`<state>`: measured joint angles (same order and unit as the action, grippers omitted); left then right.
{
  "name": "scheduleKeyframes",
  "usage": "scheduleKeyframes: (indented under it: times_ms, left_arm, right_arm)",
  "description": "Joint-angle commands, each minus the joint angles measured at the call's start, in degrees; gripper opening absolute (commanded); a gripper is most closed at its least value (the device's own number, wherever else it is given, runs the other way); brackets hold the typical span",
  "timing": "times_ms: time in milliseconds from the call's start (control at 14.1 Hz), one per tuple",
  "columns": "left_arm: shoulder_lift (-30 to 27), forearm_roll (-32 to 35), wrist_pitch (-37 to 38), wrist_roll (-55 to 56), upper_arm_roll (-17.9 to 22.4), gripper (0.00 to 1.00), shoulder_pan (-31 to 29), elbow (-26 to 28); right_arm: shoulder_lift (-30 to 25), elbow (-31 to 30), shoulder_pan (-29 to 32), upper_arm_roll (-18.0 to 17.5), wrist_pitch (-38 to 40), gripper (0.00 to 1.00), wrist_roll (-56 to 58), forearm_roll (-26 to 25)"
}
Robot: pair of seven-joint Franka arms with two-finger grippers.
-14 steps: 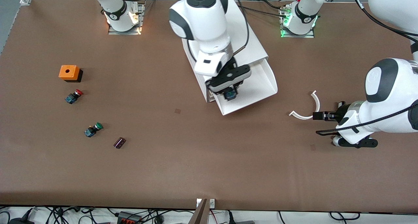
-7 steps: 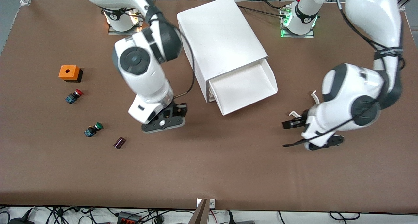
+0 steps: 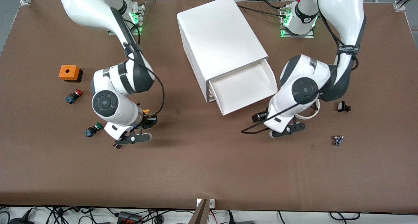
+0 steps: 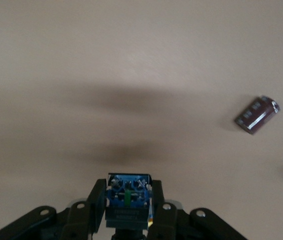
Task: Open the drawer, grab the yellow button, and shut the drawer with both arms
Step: 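Push the drawer shut with the left gripper while the right gripper carries the button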
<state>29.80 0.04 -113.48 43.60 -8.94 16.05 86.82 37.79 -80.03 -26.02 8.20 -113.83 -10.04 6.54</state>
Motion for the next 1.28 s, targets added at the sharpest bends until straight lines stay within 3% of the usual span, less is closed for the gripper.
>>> scheduleKeyframes:
  times_ms: [0, 285, 427, 925, 996, 1067, 1138, 1209]
  left_arm:
    - [-5.7, 1.1, -2.1, 5.4, -1.3, 1.00, 2.0, 7.5]
    - [-9.6, 0.9, -3.6, 5.8, -3.2, 1.00, 2.1, 13.5]
    - [-11.1, 0.5, -3.3, 5.2, -6.3, 1.00, 1.0, 16.5]
    - [-12.1, -1.3, -1.2, 5.8, -12.4, 1.00, 0.6, 18.5]
    - [-12.1, -2.9, -0.1, 5.8, -12.4, 1.00, 0.6, 18.4]
    - [-12.1, -3.7, 0.4, 5.7, -12.5, 1.00, 0.6, 18.4]
    - [-12.2, -3.7, 0.5, 5.7, -12.5, 1.00, 0.6, 18.4]
    - [-12.3, -3.8, 0.9, 5.7, -12.5, 1.00, 0.6, 18.4]
  right_arm:
    - [-6.3, -14.2, 1.1, -1.0, -9.5, 0.00, 2.6, 1.1]
    - [-8.9, -25.2, 1.8, -1.0, -19.9, 0.00, 3.4, 1.1]
    - [-9.0, -28.4, 1.8, -1.0, -24.1, 0.00, 3.4, 1.1]
    - [-5.9, -29.4, 3.2, -1.0, -26.2, 0.03, 6.4, 1.0]
    - [-5.6, -29.2, 3.2, -1.0, -26.2, 0.35, 6.3, 1.0]
    - [-5.6, -29.0, 3.3, -1.0, -26.1, 0.87, 6.3, 1.0]
    - [-5.9, -28.7, 3.2, -1.0, -25.7, 1.00, 5.7, 1.1]
    - [-6.4, -27.6, 2.9, -1.0, -24.9, 1.00, 5.7, 1.1]
